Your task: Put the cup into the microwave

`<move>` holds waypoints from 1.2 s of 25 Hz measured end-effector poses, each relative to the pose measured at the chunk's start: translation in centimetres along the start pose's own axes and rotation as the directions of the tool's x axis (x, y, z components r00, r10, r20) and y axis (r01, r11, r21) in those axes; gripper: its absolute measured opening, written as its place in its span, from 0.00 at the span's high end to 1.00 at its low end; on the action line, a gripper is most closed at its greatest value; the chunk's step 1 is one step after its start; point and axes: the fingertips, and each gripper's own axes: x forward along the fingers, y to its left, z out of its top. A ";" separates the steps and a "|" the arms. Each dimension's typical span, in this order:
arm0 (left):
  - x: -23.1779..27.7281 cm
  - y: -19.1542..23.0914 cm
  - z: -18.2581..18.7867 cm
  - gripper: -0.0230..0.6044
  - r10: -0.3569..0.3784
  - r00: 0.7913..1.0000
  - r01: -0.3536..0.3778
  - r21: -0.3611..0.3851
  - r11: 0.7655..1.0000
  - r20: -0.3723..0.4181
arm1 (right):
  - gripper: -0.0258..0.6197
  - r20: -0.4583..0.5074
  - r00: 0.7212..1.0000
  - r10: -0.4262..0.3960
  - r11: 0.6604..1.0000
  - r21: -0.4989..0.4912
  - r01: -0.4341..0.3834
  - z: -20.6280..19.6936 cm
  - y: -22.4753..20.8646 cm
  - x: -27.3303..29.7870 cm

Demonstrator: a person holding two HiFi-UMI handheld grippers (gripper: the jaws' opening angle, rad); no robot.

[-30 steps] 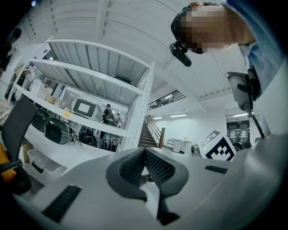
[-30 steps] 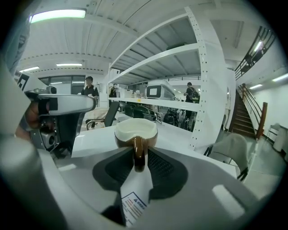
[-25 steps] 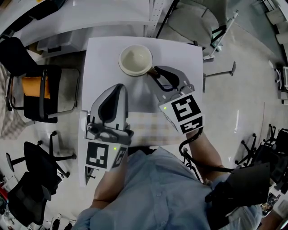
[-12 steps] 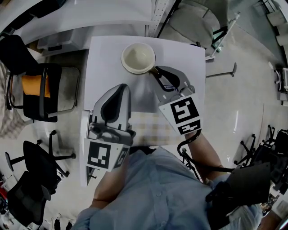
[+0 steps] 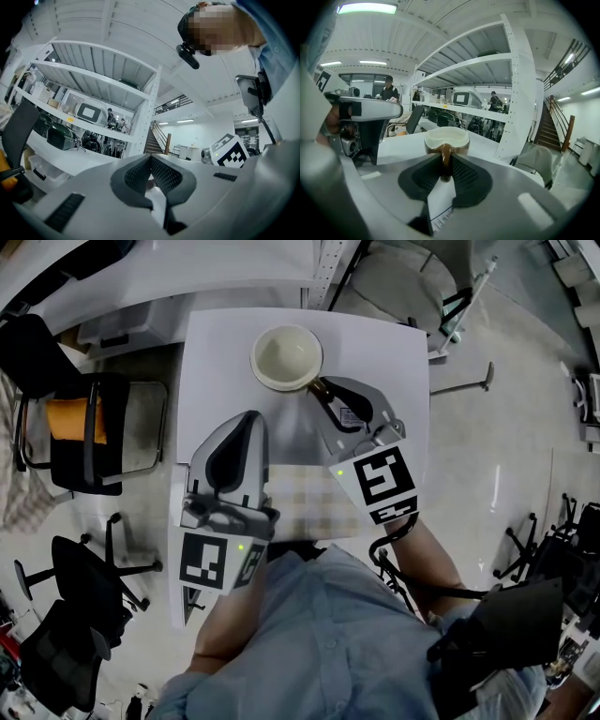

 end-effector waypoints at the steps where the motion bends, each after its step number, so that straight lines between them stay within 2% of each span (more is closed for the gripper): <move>1: -0.2 -0.1 0.0 0.96 0.000 1.000 0.000 0.004 1.000 0.000 | 0.87 0.000 1.000 -0.003 1.000 0.001 0.003 -0.1 0.2 -0.2; 14: -1.9 -1.6 0.0 0.96 -0.011 1.000 0.011 0.010 1.000 0.009 | 0.83 -0.055 0.998 -0.027 0.998 0.048 0.030 -1.7 1.1 -2.3; 18: -2.0 -1.7 0.0 0.96 -0.009 1.000 0.009 0.007 1.000 0.011 | 0.80 -0.070 0.998 0.009 0.997 0.071 -0.004 -1.9 1.4 -1.9; 22: -2.2 -1.7 0.2 0.96 -0.007 1.000 0.007 0.006 1.000 0.014 | 0.87 -0.057 0.998 -0.007 0.998 0.068 0.011 -2.2 1.7 -1.6; 24: -2.3 -1.7 0.2 0.96 -0.003 1.000 0.003 0.007 1.000 0.012 | 0.88 -0.028 0.999 -0.023 0.997 0.078 0.025 -2.1 1.7 -1.6; 30: -2.5 -1.9 0.0 0.96 -0.007 1.000 0.007 0.008 1.000 0.008 | 0.83 -0.041 0.998 -0.040 0.999 0.014 0.040 -2.2 1.5 -1.8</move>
